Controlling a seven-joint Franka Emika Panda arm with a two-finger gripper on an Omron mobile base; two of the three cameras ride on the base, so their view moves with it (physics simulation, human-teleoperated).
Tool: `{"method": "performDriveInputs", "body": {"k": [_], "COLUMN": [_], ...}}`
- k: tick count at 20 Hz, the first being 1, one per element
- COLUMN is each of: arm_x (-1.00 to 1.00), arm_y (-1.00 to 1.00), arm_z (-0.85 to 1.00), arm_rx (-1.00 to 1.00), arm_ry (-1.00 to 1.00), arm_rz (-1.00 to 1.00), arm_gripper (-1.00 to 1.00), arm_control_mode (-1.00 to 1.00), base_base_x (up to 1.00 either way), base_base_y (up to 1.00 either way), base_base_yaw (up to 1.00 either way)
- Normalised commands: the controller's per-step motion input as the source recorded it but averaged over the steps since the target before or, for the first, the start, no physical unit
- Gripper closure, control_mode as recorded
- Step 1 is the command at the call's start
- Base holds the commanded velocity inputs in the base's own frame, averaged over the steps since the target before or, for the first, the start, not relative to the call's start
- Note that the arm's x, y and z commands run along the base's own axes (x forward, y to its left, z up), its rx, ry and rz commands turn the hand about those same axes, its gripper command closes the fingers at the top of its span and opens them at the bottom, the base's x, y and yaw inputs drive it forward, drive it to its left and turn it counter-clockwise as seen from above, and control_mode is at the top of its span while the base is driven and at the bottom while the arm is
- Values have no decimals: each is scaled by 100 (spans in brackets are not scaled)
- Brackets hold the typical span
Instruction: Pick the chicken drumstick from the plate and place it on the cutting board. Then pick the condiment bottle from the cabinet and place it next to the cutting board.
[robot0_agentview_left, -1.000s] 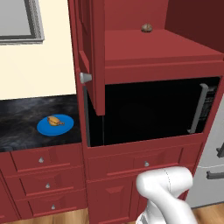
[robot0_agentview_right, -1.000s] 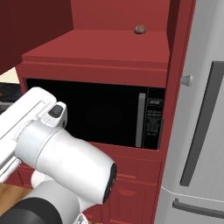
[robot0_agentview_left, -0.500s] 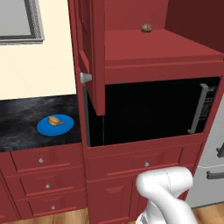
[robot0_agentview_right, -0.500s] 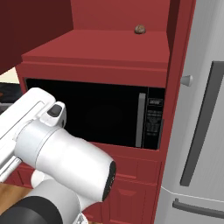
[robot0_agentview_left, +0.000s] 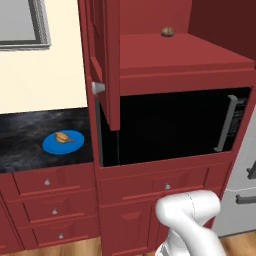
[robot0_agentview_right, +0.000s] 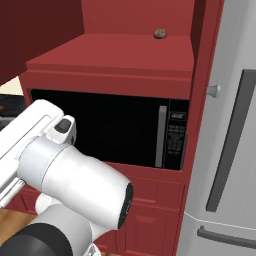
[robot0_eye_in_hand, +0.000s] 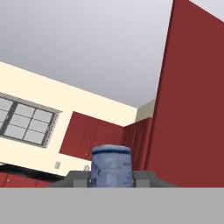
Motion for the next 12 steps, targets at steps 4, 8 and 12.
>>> {"method": "performDriveInputs", "body": {"k": [4,8,12], "arm_x": [0,0,0], "arm_y": [0,0,0], "arm_z": [0,0,0], "arm_rx": [0,0,0], "arm_ry": [0,0,0], "arm_rz": [0,0,0], "arm_gripper": [100,100,100], "arm_control_mode": [100,100,100], "base_base_x": [-42,-36,-34], "base_base_y": [13,14,16], "base_base_yaw": [0,0,0]}}
